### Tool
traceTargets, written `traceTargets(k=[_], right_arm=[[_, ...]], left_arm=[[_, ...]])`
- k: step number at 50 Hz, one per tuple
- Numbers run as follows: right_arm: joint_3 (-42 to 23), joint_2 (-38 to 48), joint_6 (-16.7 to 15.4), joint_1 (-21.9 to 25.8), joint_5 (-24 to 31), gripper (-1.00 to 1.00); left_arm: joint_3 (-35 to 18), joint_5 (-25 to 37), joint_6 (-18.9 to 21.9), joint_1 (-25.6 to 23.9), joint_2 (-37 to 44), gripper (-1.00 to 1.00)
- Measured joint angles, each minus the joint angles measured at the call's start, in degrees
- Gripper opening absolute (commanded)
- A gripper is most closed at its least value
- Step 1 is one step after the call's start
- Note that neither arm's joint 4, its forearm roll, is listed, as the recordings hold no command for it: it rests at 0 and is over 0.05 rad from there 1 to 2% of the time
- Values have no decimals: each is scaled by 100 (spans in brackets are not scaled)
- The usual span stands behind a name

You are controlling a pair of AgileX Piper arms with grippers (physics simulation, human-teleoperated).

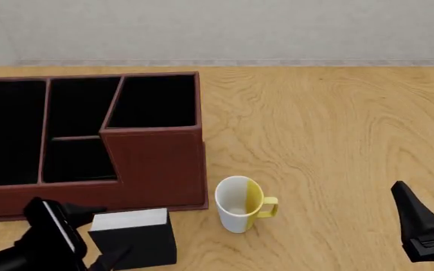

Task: Pick up the book and place it in the right compartment of the caddy.

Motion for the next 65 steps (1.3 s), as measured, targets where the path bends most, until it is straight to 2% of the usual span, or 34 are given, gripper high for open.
traceTargets(k=[2, 3, 15, 30, 52, 65], right_arm=[[1, 4, -1, -3, 0, 100], [1, 5, -2, -4, 0, 100], [3, -23, 0, -5, 45, 100], [3, -143, -1, -10, 173, 100], [-28, -338, 25, 15, 348, 100], [-115, -414, 53, 24, 428, 100]], left_arm=[[16, -45, -9, -9, 35, 100], [23, -63, -13, -13, 47, -100], [-6, -37, -177, -104, -128, -100], [-45, 327, -102, -279, -549, -100], [-327, 1544, -96, -432, -1670, -100], [-746, 2442, -80, -626, -2427, -100]])
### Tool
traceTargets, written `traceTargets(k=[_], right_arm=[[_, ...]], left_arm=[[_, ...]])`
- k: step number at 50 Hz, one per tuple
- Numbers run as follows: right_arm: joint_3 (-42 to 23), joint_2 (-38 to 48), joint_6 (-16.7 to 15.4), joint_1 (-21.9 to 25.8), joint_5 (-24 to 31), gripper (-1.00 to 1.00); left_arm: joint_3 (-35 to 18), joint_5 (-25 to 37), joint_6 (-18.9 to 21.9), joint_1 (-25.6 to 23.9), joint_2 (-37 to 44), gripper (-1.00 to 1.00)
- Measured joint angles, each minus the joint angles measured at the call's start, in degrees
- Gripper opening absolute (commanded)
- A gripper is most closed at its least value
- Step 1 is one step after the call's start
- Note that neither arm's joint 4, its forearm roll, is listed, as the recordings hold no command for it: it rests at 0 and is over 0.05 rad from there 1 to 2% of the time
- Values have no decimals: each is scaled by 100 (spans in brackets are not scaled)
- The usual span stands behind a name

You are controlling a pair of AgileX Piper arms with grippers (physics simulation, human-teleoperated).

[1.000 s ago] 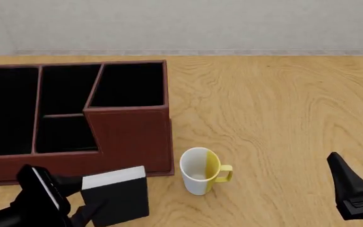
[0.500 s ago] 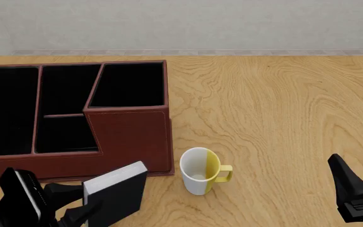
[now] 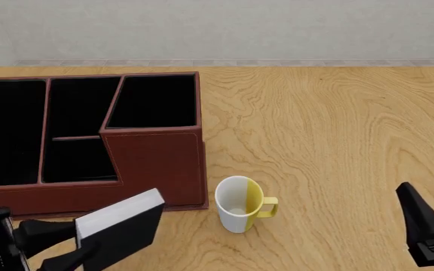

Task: Pick up the book and place it in the right compartment of the caddy.

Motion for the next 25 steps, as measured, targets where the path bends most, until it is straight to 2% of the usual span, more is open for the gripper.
traceTargets(k=[13, 25], right_arm=[[-51, -26, 30, 33, 12, 100], [41, -36, 68, 99, -42, 100]], left_arm=[[-685, 918, -70, -207, -680, -100], [-1534, 1550, -422, -472, -933, -100]])
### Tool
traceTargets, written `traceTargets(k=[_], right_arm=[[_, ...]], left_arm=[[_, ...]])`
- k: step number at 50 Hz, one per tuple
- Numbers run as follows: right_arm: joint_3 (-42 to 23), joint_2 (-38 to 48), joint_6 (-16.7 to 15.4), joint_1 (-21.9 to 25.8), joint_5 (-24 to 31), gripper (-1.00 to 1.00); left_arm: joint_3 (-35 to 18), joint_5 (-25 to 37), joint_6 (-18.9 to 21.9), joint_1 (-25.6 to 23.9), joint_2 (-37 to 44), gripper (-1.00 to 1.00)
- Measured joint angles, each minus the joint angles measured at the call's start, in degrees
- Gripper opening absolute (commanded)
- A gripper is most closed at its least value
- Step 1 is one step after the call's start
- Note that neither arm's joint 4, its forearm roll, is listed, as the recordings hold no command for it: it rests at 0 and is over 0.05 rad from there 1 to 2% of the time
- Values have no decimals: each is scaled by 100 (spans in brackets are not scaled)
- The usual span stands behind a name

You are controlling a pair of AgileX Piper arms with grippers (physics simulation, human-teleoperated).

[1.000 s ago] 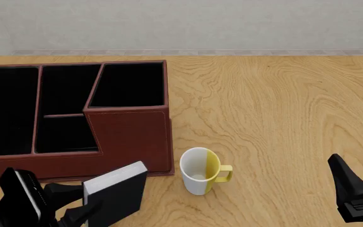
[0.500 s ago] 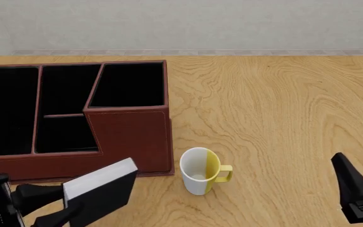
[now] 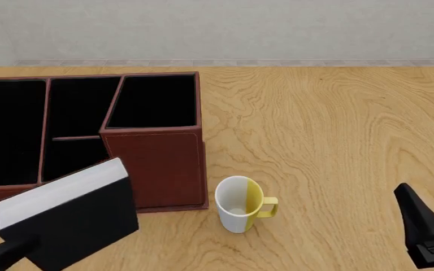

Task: Pick up the book and place it in the right compartment of the caddy.

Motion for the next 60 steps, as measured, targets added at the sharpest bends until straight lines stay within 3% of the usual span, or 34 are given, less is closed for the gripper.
traceTargets(k=[14, 29, 47, 60], right_arm=[[59, -3, 64, 94, 0, 100], [76, 12, 100, 375, 5, 100], [80, 19, 116, 777, -22, 100], [73, 87, 116, 1113, -119, 100]], left_arm=[[-1083, 387, -330, -111, 136, -100], [-2155, 388, -518, 252, 561, -100], [-3186, -23, -303, 837, 1630, -100], [-3431, -563, -94, 1165, 2406, -100]])
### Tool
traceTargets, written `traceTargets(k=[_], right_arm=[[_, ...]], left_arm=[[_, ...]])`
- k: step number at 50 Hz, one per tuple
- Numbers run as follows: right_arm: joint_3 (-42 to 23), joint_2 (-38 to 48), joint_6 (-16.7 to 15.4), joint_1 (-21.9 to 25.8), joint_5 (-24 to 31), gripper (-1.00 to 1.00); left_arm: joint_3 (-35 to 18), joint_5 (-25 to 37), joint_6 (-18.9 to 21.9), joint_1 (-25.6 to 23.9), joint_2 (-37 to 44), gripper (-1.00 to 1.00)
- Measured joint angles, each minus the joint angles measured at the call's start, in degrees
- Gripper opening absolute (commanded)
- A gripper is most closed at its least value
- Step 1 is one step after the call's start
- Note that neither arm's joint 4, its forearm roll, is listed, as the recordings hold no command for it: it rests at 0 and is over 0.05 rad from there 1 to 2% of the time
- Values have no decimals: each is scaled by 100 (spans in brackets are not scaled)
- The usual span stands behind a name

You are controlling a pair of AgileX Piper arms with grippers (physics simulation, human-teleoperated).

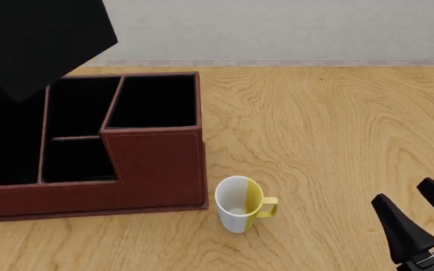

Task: Pick up the book and place it in the right compartment of the caddy.

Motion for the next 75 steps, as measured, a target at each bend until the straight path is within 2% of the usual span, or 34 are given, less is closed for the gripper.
traceTargets(k=[16, 28, 51, 75], right_arm=[[-20, 299, -99, 429, -271, 100], [-33, 458, -151, 579, -397, 100], [-22, 613, -195, 602, -502, 100], [-14, 675, -248, 532, -509, 100]], left_arm=[[127, -787, 158, 263, 722, -100], [267, -1372, 175, 389, 1227, -100], [485, -2350, 273, 571, 2216, -100], [840, -3008, 271, 630, 2728, -100]])
